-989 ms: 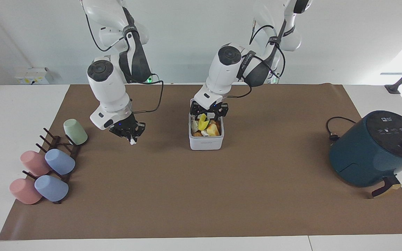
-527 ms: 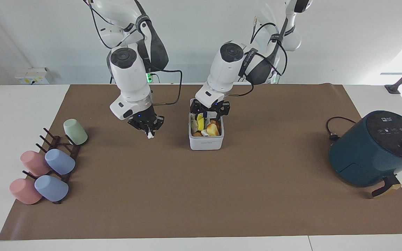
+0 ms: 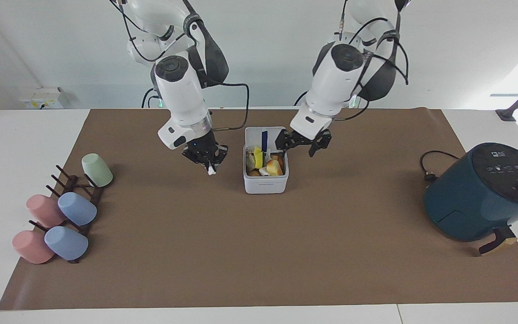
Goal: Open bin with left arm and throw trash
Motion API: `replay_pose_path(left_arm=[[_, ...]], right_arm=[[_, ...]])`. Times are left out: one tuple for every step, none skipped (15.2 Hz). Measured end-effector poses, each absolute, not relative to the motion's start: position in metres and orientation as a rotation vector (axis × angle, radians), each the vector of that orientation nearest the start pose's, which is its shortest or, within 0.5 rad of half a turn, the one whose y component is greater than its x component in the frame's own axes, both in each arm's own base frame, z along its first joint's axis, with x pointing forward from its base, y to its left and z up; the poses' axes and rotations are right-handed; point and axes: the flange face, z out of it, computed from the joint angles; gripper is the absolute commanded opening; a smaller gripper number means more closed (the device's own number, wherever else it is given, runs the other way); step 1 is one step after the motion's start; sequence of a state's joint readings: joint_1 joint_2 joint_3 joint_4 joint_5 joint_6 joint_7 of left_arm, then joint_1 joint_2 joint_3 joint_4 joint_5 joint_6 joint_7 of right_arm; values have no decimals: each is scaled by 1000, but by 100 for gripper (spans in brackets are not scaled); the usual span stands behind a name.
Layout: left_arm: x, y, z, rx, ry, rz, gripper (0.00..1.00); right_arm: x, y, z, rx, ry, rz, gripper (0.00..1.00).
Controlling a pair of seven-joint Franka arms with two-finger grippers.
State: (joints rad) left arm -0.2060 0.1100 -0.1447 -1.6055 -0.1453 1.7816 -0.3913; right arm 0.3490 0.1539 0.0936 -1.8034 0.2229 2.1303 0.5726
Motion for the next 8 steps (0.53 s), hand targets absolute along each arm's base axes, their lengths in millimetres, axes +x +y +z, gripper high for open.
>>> replay_pose_path(left_arm=[[564, -194, 570, -3305, -74, 7, 100], [565, -172, 575, -3299, -36, 23, 100], [566, -149, 577, -3290, 2, 43, 100], [567, -128, 579, -3275, 38, 62, 100], [565, -113, 580, -3251, 68, 87, 100], [563, -103, 582, -3224, 89, 115, 100], [560, -100, 586, -3191, 107, 147, 100], [556, -99, 592, -3155, 121, 177, 100]], right_arm=[[553, 287, 477, -2839, 344, -75, 0], [547, 303, 479, -2822, 350, -79, 0], [541, 317, 481, -2799, 351, -78, 0], [535, 329, 482, -2786, 340, -72, 0], [530, 337, 481, -2782, 332, -65, 0], [527, 342, 481, -2782, 323, -59, 0], [524, 346, 479, -2783, 313, -52, 0], [521, 352, 477, -2784, 303, -42, 0]])
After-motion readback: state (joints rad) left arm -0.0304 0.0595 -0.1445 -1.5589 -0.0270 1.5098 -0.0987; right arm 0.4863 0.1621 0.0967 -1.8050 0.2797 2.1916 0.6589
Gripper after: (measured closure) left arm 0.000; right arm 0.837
